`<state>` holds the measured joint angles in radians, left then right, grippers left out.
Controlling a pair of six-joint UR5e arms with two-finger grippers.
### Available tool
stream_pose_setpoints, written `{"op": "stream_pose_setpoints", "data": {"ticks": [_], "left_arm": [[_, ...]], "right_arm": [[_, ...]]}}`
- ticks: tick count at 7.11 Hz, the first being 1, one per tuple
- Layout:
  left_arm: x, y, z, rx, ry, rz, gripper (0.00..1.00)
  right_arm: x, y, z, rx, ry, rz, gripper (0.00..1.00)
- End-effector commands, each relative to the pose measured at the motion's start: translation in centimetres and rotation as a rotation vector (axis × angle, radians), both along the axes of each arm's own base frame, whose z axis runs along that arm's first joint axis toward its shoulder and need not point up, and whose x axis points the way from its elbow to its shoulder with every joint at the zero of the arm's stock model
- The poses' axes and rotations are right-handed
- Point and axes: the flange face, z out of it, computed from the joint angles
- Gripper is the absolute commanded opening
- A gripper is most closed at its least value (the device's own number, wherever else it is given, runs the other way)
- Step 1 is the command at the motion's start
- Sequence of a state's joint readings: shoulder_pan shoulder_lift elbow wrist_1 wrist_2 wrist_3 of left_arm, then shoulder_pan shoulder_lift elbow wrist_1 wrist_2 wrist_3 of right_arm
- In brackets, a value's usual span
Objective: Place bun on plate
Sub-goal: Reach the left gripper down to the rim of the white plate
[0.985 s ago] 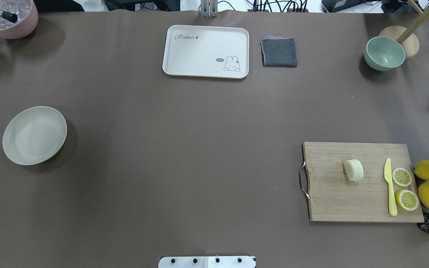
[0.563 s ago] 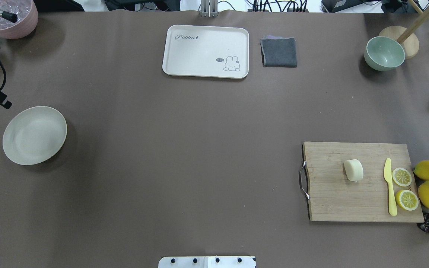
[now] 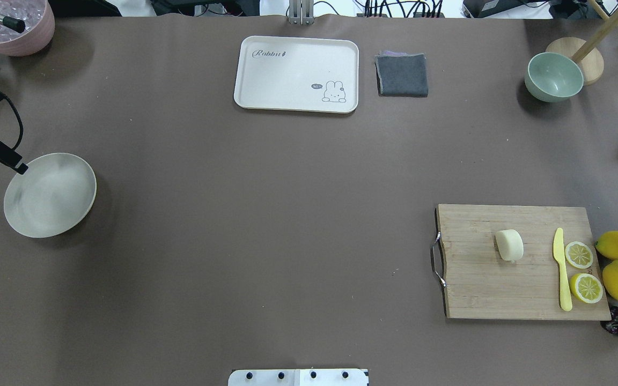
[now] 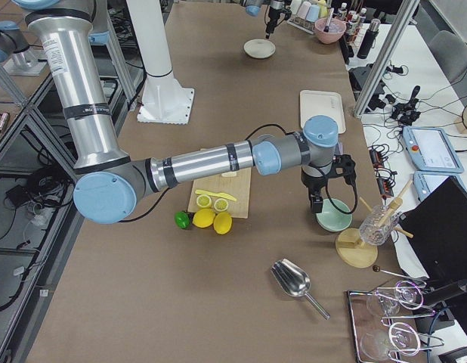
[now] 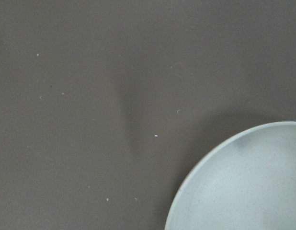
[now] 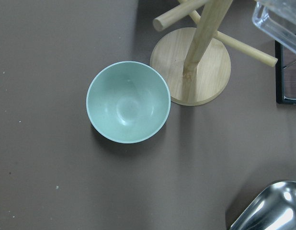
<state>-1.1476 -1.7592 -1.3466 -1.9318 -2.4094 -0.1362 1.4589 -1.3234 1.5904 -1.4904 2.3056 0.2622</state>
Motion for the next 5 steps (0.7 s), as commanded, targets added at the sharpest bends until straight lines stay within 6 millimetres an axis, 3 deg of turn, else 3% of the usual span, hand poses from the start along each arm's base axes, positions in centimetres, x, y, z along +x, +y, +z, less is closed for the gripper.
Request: {"op": "stream_pose_setpoints", "data": {"ticks": [1,2,5], "left_arm": [[0.6,0.4,0.3,0.014,0.009,0.011,0.80],[1.6,0.8,0.5,0.015,0.007,0.032,0.61],[3.2,1.3,0.4,0.044,0.012,0.059,0.42]], "right_arm": [[0.1,0.5,-0.2,0.004,0.001,0.002,1.00],[0.1,0.8,0.2,-0.001,0.001,0.001,1.00],[0.1,0.4,0.3,-0.002,0.006,0.002,1.00]]}}
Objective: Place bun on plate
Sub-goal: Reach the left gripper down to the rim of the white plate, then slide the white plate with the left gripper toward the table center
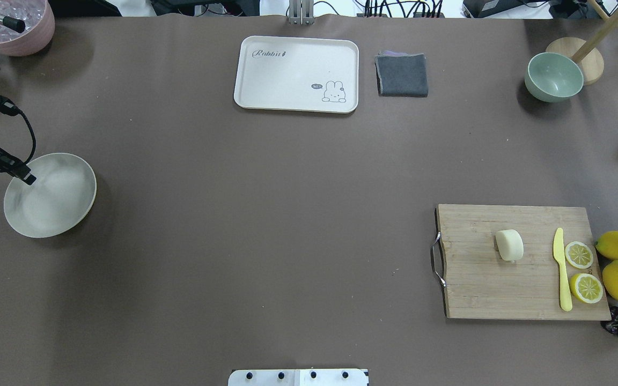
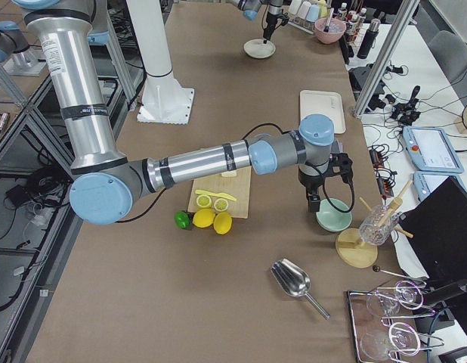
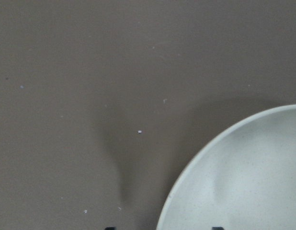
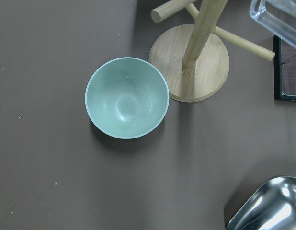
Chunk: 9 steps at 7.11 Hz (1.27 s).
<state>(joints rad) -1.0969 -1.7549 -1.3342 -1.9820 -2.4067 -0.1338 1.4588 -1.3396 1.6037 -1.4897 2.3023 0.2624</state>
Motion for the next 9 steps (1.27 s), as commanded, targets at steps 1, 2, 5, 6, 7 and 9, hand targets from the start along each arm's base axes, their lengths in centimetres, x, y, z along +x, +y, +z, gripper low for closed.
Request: {"op": "stream_pose_setpoints", "data": {"ticks": [1,2,5,6,7,9], "left_arm": [[0.5,0.2,0.0,0.013,0.000,0.009,0.09],[0.5,0.2,-0.2,0.024,0.002,0.008,0.00],[0.2,-0.8,-1.4,0.096,-0.042,-0.033,0.00],[0.1,-1.5,-3.7,0.119,-0.015,-0.041,0.00],[0.8,-3.0,-7.6,0.063,0.072,-0.073,0.00],[3.0,-6.2,-15.5,-0.002,0.130,-0.170,0.00]], "right_arm": [[0.0,-0.3,-0.1,0.002,0.003,0.001,1.00],[0.0,-0.3,-0.1,0.000,0.003,0.001,1.00],[0.0,-0.3,-0.3,0.002,-0.001,0.001,1.00],[0.0,-0.4,-0.2,0.000,-0.001,0.001,1.00],[-0.7,-0.5,-0.3,0.000,-0.004,-0.010,1.00],[-2.7,-0.6,-0.2,-0.005,-0.005,-0.041,1.00]]}}
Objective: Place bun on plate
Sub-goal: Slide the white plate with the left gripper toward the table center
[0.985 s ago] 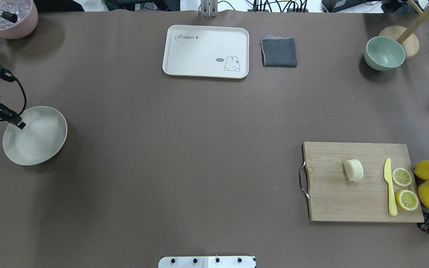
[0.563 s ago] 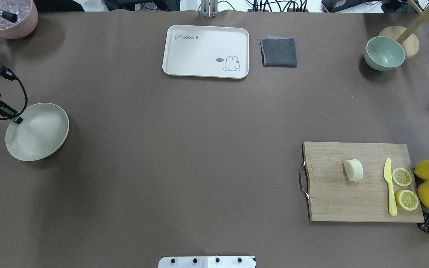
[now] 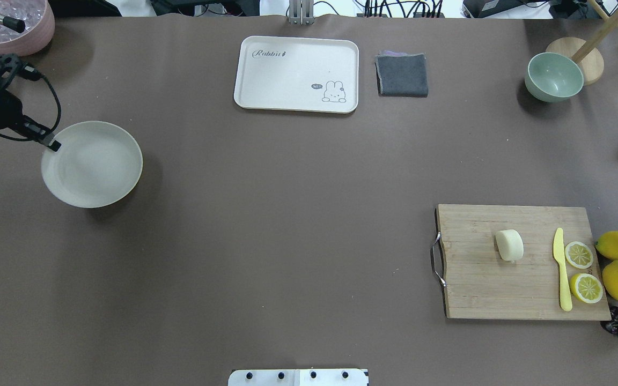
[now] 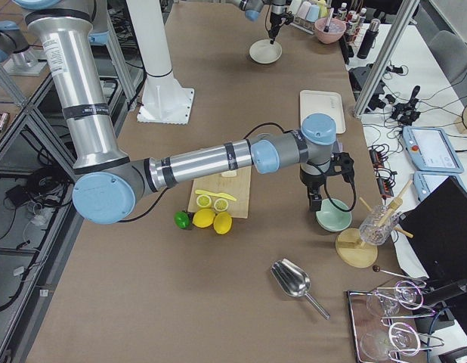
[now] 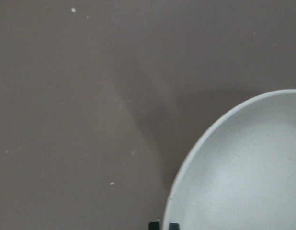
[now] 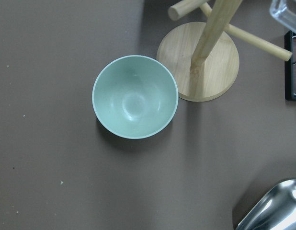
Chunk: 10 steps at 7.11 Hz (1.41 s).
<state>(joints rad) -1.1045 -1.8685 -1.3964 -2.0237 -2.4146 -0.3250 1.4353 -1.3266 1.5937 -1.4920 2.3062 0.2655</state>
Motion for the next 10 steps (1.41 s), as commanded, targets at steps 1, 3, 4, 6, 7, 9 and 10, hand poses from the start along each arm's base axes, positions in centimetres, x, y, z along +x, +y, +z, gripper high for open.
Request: {"op": "stream_pose_setpoints", "data": {"ticks": [1,3,4,6,7,9,10], "left_arm": [[4.0,-3.7,-10.3,-0.087,0.077,-0.097,0.00],[8.8,-2.1,-15.4,-0.143,0.122,-0.103,0.00],[11.0,-0.7,-16.6,-0.159,0.128,-0.105,0.00],[19.1,4.0,-19.1,-0.151,0.156,-0.138,0.00],[22.3,6.6,-19.9,-0.155,0.193,-0.147,0.00],[28.4,11.8,-21.7,-0.155,0.247,-0.180,0.00],[29.7,13.0,-22.2,-0.164,0.250,-0.185,0.00]], "right_arm": [[-1.5,-0.9,-0.4,-0.003,-0.004,-0.018,1.00],[-2.1,-2.3,-1.4,0.006,-0.004,-0.024,1.00],[-2.4,-3.8,-1.6,0.002,-0.003,-0.024,1.00],[-2.4,-4.3,-2.4,0.012,-0.005,-0.021,1.00],[-2.5,-4.3,-2.4,-0.003,-0.009,-0.007,1.00],[-2.5,-4.7,-3.0,-0.007,-0.012,0.008,1.00],[-2.5,-4.6,-2.9,-0.008,-0.012,0.008,1.00]]}}
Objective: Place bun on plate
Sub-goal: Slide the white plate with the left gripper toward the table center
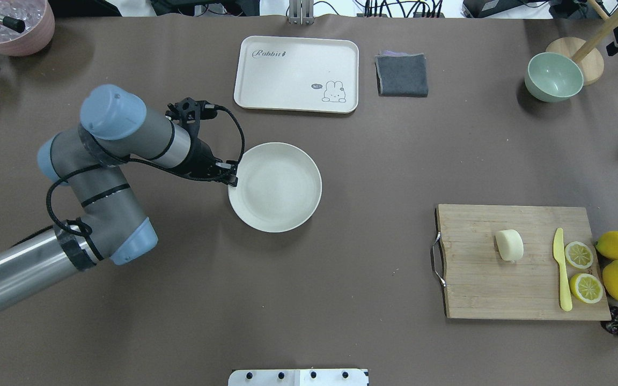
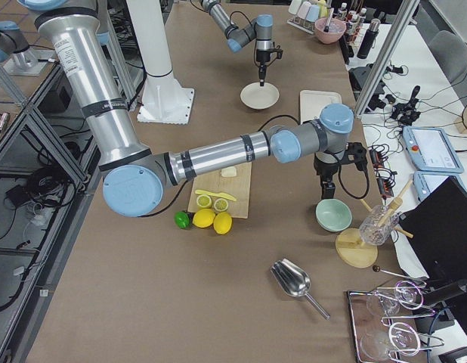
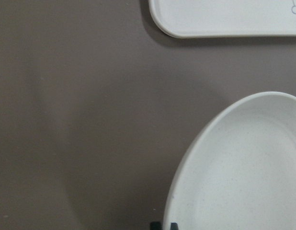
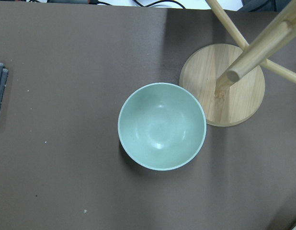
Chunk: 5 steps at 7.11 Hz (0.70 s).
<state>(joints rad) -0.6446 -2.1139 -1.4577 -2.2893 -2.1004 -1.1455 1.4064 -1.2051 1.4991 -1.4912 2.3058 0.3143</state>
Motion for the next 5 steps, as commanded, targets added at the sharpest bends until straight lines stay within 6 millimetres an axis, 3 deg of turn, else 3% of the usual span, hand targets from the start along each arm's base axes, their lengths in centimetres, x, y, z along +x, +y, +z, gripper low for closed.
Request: {"op": "stream_pose_setpoints", "data": {"ticks": [1,3,5], "left_arm": [[2.9,2.7,-1.3,0.000,0.021,-0.001,0.00],[2.1,2.3,-2.2,0.027,0.054,-0.021,0.97],[-2.7,-0.5,-4.0,0.053,0.091,-0.097,0.98]], "right_arm": [[-0.1,0.0,0.1,-0.004,0.001,0.002,1.00],[-0.3,0.0,-0.3,0.003,0.000,-0.001,1.00],[-0.8,0.4,-0.5,0.003,-0.018,-0.014,1.00]]}}
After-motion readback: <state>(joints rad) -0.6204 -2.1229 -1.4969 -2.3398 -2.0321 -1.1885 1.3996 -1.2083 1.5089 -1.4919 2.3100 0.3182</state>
